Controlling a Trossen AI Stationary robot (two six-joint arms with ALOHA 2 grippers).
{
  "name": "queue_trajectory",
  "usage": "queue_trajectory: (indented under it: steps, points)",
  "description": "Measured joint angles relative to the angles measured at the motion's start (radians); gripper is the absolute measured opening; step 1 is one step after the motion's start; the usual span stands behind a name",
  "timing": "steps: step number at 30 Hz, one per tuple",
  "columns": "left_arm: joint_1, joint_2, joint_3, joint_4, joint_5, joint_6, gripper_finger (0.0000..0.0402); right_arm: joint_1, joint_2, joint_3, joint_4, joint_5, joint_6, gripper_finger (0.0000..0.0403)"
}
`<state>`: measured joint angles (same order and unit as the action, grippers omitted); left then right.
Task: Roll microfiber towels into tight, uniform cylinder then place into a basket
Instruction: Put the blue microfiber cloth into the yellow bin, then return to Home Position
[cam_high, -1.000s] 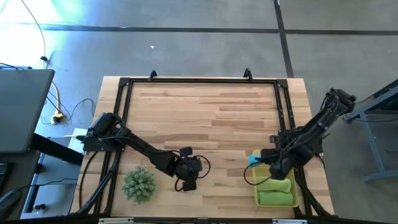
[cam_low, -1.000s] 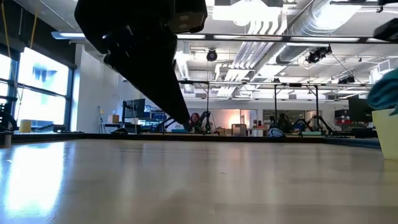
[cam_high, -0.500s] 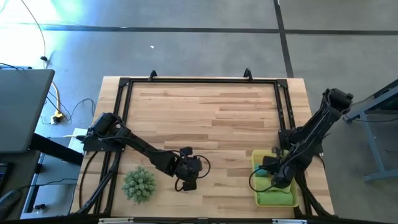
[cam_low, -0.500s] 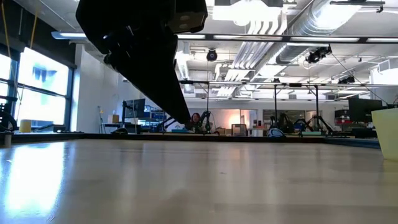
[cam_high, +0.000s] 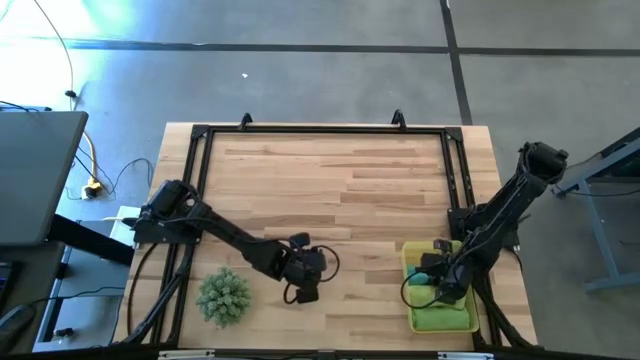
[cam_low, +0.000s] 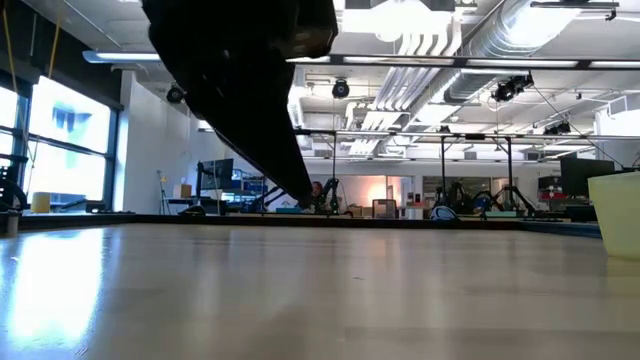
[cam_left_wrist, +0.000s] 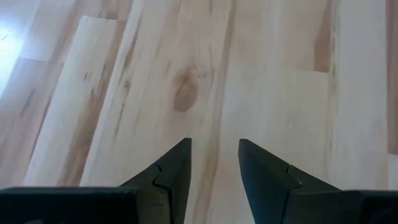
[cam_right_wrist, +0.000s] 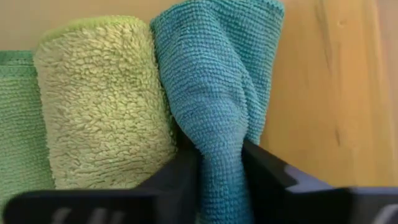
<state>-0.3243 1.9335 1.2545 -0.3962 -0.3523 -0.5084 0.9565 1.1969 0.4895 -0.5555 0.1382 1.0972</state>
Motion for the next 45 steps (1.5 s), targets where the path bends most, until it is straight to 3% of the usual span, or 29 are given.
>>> queue_trajectory:
  steps: [3, 7, 13, 18, 23, 26, 29, 38, 45]
  points:
    - [0.007, 0.0, 0.0, 0.0, 0.0, -0.006, 0.0122, -0.004, 0.0, 0.0, 0.0, -0.032, -0.006, 0.0145]
    - [0.015, 0.0, 0.0, -0.001, 0.0, -0.005, 0.0122, -0.045, -0.008, 0.021, -0.036, -0.17, 0.002, 0.0213]
    - [0.021, 0.0, 0.0, -0.003, 0.001, 0.024, 0.0122, -0.092, -0.026, 0.14, -0.17, -0.203, -0.086, 0.0246]
    - [0.038, -0.026, 0.0, -0.012, -0.001, 0.03, 0.0122, -0.134, -0.027, 0.295, -0.425, -0.087, -0.161, 0.0247]
    - [0.065, -0.101, 0.0, -0.076, -0.051, 0.047, 0.0122, -0.181, -0.028, 0.409, -0.581, 0.214, -0.224, 0.0247]
    - [0.072, -0.171, 0.001, -0.118, -0.09, 0.083, 0.0122, -0.228, -0.032, 0.422, -0.559, 0.342, -0.288, 0.0247]
    - [0.074, -0.247, 0.002, -0.173, -0.116, 0.117, 0.0122, -0.308, -0.048, 0.397, -0.481, 0.355, -0.4, 0.0247]
    - [0.087, -0.513, 0.001, -0.495, -0.233, 0.063, 0.0122, -0.634, -0.244, 0.153, -0.098, 0.165, -0.699, 0.0247]
    - [0.086, -0.69, 0.001, -0.69, -0.363, -0.063, 0.0122, -0.79, -0.441, -0.03, 0.189, 0.134, -0.785, 0.0247]
